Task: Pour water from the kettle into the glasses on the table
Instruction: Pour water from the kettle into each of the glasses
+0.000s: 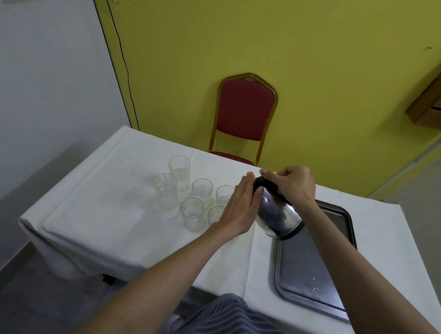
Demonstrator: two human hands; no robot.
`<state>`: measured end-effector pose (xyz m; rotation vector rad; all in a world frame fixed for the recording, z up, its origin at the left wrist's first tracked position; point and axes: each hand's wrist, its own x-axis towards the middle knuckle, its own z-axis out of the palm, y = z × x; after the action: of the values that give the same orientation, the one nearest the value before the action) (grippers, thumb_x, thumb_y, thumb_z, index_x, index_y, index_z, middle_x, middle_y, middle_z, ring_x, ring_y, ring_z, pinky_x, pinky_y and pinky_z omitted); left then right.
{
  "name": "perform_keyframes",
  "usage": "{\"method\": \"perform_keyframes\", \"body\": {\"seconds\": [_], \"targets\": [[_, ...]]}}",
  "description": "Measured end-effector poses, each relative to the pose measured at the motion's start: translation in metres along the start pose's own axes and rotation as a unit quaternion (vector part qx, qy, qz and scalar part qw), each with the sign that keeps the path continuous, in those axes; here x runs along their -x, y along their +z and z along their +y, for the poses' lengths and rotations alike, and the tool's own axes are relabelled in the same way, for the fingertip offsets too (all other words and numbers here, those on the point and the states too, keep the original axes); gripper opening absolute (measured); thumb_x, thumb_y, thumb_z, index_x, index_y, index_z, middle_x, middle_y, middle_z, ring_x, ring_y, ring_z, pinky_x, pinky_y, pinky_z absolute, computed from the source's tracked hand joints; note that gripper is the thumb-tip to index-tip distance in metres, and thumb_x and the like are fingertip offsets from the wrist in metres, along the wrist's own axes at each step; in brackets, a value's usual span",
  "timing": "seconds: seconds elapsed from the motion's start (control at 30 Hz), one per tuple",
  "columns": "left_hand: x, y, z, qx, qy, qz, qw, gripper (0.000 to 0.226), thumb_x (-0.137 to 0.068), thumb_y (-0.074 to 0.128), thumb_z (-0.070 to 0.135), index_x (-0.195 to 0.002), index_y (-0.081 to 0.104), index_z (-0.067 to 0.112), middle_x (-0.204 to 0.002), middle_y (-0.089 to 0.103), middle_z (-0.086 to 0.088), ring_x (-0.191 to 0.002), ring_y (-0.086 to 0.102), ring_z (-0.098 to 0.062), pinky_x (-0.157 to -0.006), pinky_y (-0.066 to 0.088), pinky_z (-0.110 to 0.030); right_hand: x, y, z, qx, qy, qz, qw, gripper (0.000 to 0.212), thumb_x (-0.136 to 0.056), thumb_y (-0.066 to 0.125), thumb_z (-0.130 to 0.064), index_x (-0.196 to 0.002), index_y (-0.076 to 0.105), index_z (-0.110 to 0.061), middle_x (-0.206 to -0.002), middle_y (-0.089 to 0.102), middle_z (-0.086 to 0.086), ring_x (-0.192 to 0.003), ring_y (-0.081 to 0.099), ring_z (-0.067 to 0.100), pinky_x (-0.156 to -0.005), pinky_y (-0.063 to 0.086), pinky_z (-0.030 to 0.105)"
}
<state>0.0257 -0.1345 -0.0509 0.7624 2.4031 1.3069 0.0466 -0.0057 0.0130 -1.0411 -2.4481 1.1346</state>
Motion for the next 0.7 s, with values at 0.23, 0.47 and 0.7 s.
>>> {"method": "perform_keyframes", "body": {"seconds": [0.23, 0.47, 0.7], "targets": [[-0.003, 0.003, -0.002, -0.007, 0.005, -0.002, 1.0, 0.059, -0.102, 0.019, 0.047, -0.154, 0.009, 0.019, -0.162, 0.01, 0.0, -0.149, 0.005, -0.015, -0.12, 0.014, -0.037, 0.003, -0.002, 0.005, -0.025, 0.016, 0.001, 1.0, 0.049, -0.073, 0.081, -0.058, -0.069, 0.069, -0.011, -0.056, 0.065, 0.001, -0.052, 0.059, 0.016, -0.05, 0.038, 0.024], [-0.005, 0.009, 0.002, -0.037, 0.029, -0.033, 0.998, 0.055, -0.104, 0.02, 0.041, -0.153, 0.01, 0.018, -0.162, 0.009, 0.0, -0.149, 0.001, -0.012, -0.121, 0.008, -0.035, 0.011, -0.007, 0.027, -0.112, 0.072, 0.011, 0.991, 0.043, -0.073, 0.083, -0.053, -0.065, 0.067, -0.014, -0.055, 0.063, 0.002, -0.054, 0.058, 0.017, -0.055, 0.046, 0.026], [-0.003, 0.019, 0.001, -0.083, 0.09, -0.048, 0.991, 0.055, -0.105, 0.023, 0.038, -0.153, 0.014, 0.012, -0.162, 0.012, -0.003, -0.149, 0.0, -0.012, -0.12, -0.001, -0.029, 0.019, -0.007, 0.061, -0.245, 0.152, 0.02, 0.957, 0.045, -0.074, 0.087, -0.038, -0.055, 0.057, -0.011, -0.04, 0.052, -0.001, -0.036, 0.046, 0.012, -0.048, 0.042, 0.025]]}}
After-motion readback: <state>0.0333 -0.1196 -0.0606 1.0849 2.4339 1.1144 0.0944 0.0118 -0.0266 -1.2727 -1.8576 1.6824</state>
